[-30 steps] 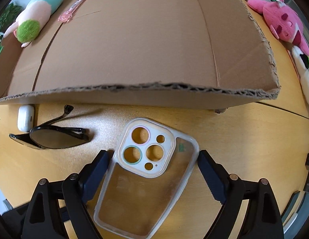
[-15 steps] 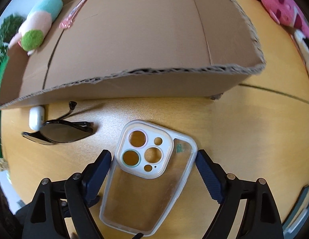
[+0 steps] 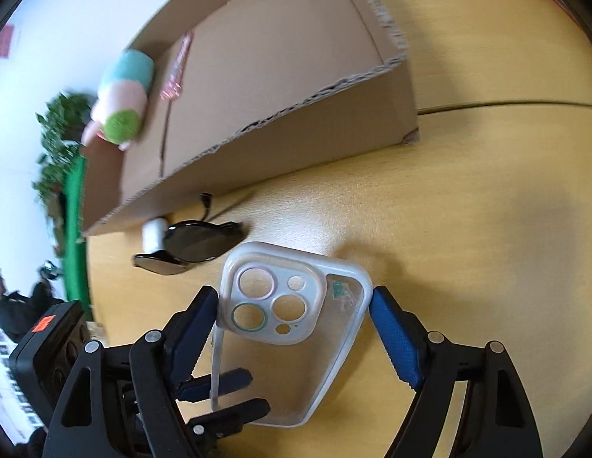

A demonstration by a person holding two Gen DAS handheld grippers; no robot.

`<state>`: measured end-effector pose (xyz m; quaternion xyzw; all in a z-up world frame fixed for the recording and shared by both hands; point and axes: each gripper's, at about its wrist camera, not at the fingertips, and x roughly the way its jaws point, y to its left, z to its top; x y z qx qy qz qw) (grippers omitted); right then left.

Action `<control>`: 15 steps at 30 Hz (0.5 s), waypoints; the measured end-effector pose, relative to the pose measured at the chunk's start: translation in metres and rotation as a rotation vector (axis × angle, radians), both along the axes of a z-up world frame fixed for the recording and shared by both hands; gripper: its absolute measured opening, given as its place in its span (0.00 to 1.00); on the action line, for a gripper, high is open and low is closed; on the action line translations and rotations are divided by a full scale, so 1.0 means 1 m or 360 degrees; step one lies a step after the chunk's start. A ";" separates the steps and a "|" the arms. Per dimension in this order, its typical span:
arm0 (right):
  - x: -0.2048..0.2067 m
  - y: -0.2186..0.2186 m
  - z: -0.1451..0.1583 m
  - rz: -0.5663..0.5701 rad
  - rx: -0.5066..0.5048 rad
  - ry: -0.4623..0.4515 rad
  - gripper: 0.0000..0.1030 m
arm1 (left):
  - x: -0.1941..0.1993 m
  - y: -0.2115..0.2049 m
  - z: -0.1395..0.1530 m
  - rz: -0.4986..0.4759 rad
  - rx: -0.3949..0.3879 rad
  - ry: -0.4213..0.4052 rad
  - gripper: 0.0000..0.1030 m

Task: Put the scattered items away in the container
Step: 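Close the left gripper on the phone case edge and lift it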

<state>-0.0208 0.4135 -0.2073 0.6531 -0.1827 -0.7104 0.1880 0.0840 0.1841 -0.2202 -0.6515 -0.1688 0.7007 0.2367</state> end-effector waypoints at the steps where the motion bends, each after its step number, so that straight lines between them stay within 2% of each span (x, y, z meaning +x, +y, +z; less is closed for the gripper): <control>1: 0.003 0.007 0.000 -0.0005 -0.0021 0.0011 0.82 | 0.001 0.001 0.003 -0.0015 0.0005 0.0006 0.20; 4: 0.011 0.029 0.011 -0.0038 -0.0102 0.0041 0.82 | 0.002 0.003 0.018 -0.0052 0.0010 0.0045 0.17; 7: 0.012 0.049 0.030 -0.0078 -0.0245 0.0079 0.82 | 0.006 -0.010 0.035 -0.0122 -0.0038 0.0121 0.12; 9: 0.016 0.063 0.041 -0.0063 -0.0392 0.0128 0.78 | 0.008 -0.008 0.052 -0.0196 -0.0150 0.0181 0.09; 11: 0.021 0.071 0.051 -0.0052 -0.0426 0.0163 0.76 | -0.006 0.000 0.059 -0.0267 -0.0317 0.0217 0.09; 13: 0.022 0.076 0.055 -0.0058 -0.0427 0.0174 0.79 | -0.002 -0.018 0.042 -0.0314 -0.0405 0.0203 0.09; 15: 0.021 0.078 0.056 -0.0082 -0.0415 0.0158 0.82 | -0.001 -0.021 0.037 -0.0329 -0.0455 0.0178 0.09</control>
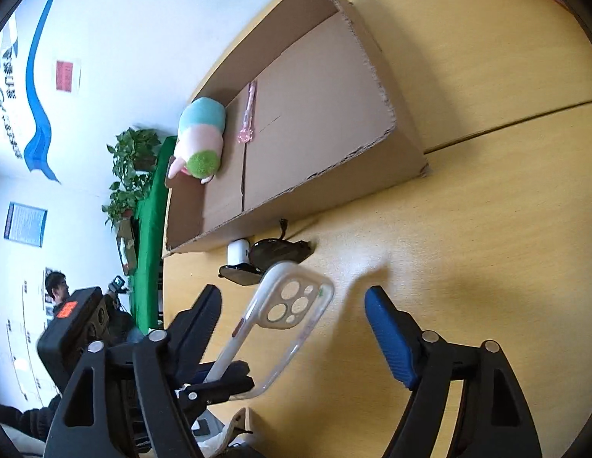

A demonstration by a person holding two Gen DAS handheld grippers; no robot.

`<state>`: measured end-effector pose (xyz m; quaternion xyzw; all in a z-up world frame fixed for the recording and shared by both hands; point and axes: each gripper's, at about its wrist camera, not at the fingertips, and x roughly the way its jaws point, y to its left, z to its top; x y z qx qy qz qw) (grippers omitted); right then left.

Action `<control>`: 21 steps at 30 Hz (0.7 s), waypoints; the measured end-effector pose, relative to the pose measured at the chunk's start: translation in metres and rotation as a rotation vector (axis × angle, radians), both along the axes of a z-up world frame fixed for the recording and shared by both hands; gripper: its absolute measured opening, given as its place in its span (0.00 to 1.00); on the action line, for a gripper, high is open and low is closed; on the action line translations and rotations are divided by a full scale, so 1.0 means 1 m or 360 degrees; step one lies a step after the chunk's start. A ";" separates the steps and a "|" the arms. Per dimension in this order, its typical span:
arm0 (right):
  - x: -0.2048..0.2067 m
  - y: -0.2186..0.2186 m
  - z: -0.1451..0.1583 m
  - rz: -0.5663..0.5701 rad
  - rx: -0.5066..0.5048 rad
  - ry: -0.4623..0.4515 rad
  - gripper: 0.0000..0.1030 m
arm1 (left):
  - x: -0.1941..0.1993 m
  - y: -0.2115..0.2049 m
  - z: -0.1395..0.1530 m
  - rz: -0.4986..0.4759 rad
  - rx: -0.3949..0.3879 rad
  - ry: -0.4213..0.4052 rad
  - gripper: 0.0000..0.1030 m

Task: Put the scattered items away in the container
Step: 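Close the left gripper on the phone case edge and lift it, then carry the phone case with the left gripper over the box and lower it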

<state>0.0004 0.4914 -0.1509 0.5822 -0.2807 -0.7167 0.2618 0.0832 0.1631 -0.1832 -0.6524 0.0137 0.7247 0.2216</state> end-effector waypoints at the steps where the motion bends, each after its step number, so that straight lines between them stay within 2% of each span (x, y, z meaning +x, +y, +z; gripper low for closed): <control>1: 0.000 -0.003 0.001 0.0003 0.0017 -0.0002 0.82 | -0.001 0.002 -0.003 0.0002 -0.0015 -0.0010 0.09; 5: -0.005 -0.030 0.008 0.0113 0.0106 -0.0045 0.82 | 0.002 0.002 -0.009 -0.0039 -0.0025 -0.0018 0.09; 8: -0.007 -0.050 -0.002 0.0177 0.0225 -0.0179 0.80 | -0.012 0.024 -0.013 -0.0065 -0.0020 -0.0018 0.09; 9: -0.007 -0.055 -0.007 0.0188 0.0285 -0.0223 0.72 | -0.012 0.024 -0.013 -0.0069 -0.0018 -0.0018 0.09; 10: -0.006 -0.057 -0.012 0.0198 0.0333 -0.0261 0.60 | -0.012 0.024 -0.013 -0.0077 -0.0017 -0.0019 0.09; 12: -0.003 -0.061 -0.019 0.0217 0.0353 -0.0307 0.45 | -0.010 0.025 -0.013 -0.0106 -0.0030 -0.0015 0.09; 13: -0.002 -0.061 -0.018 0.0225 0.0340 -0.0299 0.34 | -0.010 0.025 -0.013 -0.0115 -0.0027 -0.0012 0.09; 17: -0.001 -0.070 0.002 0.0266 0.0448 -0.0198 0.32 | -0.014 0.018 0.003 -0.0102 -0.0004 0.0053 0.09; 21: -0.010 -0.071 0.047 0.0198 0.0454 -0.0049 0.31 | -0.026 0.011 0.047 -0.0050 0.0041 0.0195 0.09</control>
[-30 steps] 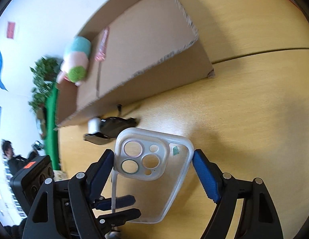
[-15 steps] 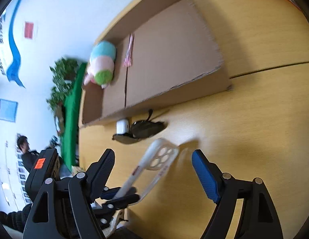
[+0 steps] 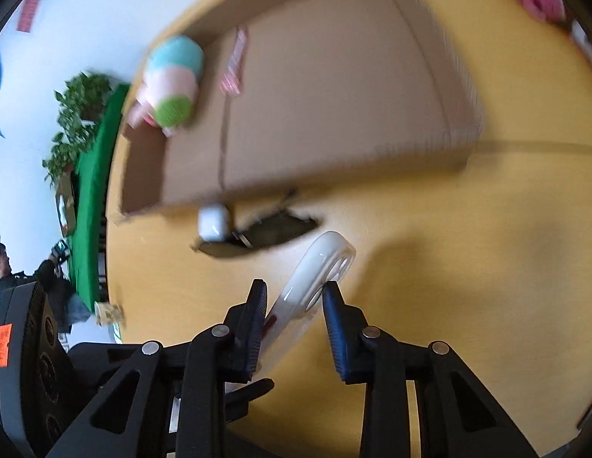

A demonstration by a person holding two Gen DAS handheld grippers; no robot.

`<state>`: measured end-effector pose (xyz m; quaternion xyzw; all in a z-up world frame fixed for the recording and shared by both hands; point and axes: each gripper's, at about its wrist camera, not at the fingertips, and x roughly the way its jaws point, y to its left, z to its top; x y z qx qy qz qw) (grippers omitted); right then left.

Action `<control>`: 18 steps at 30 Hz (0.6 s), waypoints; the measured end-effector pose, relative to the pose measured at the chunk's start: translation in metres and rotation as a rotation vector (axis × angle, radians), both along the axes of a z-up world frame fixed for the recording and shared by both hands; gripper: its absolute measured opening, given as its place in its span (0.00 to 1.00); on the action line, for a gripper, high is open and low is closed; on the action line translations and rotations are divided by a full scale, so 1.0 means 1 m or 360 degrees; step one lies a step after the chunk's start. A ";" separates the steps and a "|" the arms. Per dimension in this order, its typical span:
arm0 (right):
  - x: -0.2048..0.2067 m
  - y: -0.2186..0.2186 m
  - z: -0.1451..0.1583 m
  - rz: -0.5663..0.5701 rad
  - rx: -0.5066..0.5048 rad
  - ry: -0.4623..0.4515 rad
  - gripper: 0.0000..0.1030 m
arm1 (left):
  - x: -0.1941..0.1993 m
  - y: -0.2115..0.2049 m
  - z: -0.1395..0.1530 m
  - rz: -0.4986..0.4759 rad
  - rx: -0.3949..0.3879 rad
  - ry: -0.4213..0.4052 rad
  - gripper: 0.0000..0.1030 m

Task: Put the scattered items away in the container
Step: 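Carry the phone case with the left gripper over the box and lower it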

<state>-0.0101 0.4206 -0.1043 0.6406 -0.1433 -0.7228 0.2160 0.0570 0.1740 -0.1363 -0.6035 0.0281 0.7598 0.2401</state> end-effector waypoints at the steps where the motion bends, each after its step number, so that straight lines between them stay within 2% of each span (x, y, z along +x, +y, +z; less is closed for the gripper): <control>1: -0.002 0.001 0.016 -0.0006 -0.0007 0.0058 0.31 | -0.003 -0.002 0.013 0.0014 0.0009 0.0047 0.09; 3: -0.009 0.001 0.050 -0.0012 -0.0015 0.0181 0.30 | -0.018 0.002 0.037 0.0059 0.0035 0.0140 0.09; 4: -0.014 0.000 0.068 -0.0012 -0.0019 0.0240 0.30 | -0.038 0.015 0.045 0.0089 0.0050 0.0173 0.09; 8: -0.039 -0.005 0.116 0.0021 -0.0053 0.0386 0.29 | -0.068 0.004 0.081 0.0234 0.0081 0.0264 0.09; 13: -0.080 -0.033 0.151 0.0182 -0.0022 0.0501 0.28 | -0.102 -0.009 0.102 0.0442 0.0058 0.0305 0.09; 18: -0.120 -0.081 0.169 0.0341 0.0052 0.0553 0.25 | -0.127 -0.034 0.108 0.0616 0.0071 0.0336 0.09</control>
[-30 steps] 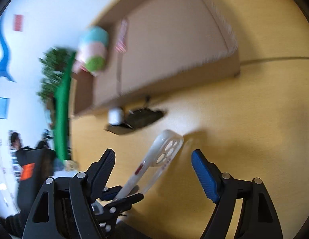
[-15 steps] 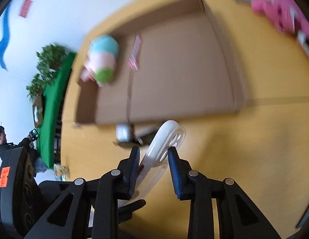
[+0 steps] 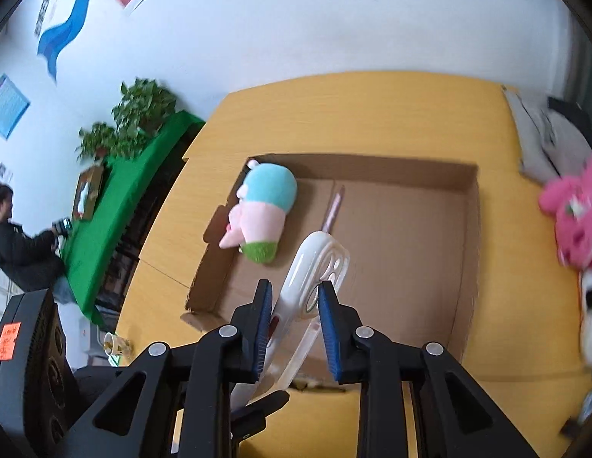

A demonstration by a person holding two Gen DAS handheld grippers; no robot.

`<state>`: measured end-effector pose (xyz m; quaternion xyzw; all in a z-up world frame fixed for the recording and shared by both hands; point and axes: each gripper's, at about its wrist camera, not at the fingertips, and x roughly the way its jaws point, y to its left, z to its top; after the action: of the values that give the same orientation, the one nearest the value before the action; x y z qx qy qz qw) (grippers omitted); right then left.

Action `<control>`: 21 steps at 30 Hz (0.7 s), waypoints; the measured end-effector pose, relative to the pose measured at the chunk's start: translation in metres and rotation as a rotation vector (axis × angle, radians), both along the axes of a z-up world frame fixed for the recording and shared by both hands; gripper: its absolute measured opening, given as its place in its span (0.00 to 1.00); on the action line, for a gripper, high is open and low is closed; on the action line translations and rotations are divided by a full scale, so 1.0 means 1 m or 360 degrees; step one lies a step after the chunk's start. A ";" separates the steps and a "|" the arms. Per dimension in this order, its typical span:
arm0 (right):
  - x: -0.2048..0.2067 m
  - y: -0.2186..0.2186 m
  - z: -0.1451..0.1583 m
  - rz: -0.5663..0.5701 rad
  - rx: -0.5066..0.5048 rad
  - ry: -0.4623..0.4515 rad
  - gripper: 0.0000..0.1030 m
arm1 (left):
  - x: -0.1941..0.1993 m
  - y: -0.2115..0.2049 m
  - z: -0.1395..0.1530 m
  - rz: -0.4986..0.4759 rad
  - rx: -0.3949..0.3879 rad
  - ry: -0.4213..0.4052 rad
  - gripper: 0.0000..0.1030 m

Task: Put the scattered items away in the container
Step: 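Carry the phone case with the left gripper over the box and lower it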

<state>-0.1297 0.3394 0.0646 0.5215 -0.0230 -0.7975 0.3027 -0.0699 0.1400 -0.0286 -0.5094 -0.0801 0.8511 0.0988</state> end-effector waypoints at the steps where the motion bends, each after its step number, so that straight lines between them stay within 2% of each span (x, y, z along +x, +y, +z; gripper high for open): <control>1: -0.006 -0.006 0.001 0.0017 0.0011 0.0004 0.25 | -0.003 -0.003 0.000 0.0021 0.0006 0.0002 0.09; 4: -0.024 -0.024 -0.001 0.0069 0.0027 0.0002 0.24 | -0.015 -0.012 -0.003 0.0064 0.0033 -0.0013 0.09; 10: -0.060 -0.040 -0.023 0.0107 -0.0020 -0.0077 0.23 | -0.049 -0.023 -0.017 0.0116 0.0096 -0.0027 0.09; 16: -0.098 -0.044 -0.048 0.0111 -0.0058 -0.0128 0.22 | -0.083 -0.028 -0.044 0.0102 0.0093 -0.0026 0.09; 21: -0.132 -0.042 -0.082 0.0091 -0.0080 -0.0176 0.22 | -0.112 -0.030 -0.078 0.0103 0.0110 -0.0023 0.09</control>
<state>-0.2613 0.2974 -0.0177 0.5574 -0.0448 -0.7576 0.3366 -0.1816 0.1099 -0.1065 -0.5090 -0.1267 0.8468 0.0884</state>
